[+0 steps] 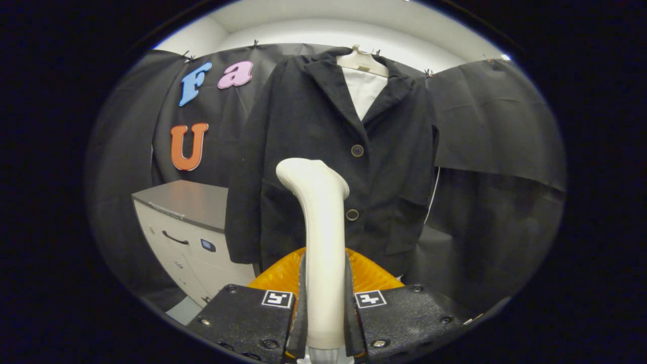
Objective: Iron the clothes twice with a garment steamer, once on the left side and once on the right side.
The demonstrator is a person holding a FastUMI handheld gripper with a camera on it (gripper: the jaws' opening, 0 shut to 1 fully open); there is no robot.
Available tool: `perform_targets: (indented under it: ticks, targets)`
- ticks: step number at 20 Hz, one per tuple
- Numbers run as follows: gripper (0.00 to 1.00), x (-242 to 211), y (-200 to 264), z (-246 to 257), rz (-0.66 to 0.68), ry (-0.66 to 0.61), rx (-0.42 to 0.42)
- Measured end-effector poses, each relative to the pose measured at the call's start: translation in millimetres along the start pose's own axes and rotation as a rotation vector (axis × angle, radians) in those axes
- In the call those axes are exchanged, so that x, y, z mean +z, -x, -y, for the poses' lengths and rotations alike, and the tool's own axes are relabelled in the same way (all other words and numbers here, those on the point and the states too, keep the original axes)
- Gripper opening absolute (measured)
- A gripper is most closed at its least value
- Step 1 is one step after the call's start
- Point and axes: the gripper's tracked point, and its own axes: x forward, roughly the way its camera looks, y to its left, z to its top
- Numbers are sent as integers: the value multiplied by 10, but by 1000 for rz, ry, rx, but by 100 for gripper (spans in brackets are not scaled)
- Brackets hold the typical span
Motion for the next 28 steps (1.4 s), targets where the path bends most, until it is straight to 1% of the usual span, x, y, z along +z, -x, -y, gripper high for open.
perform_targets:
  ticks: [6, 17, 23, 28]
  targets:
    - [31, -467, -71, -42, -69, 23, -15]
    - [32, -1246, -155, -117, -216, 27, -38]
    - [32, -1641, -31, -130, -292, 43, -63]
    - [32, -1737, 161, -104, -327, 30, -76]
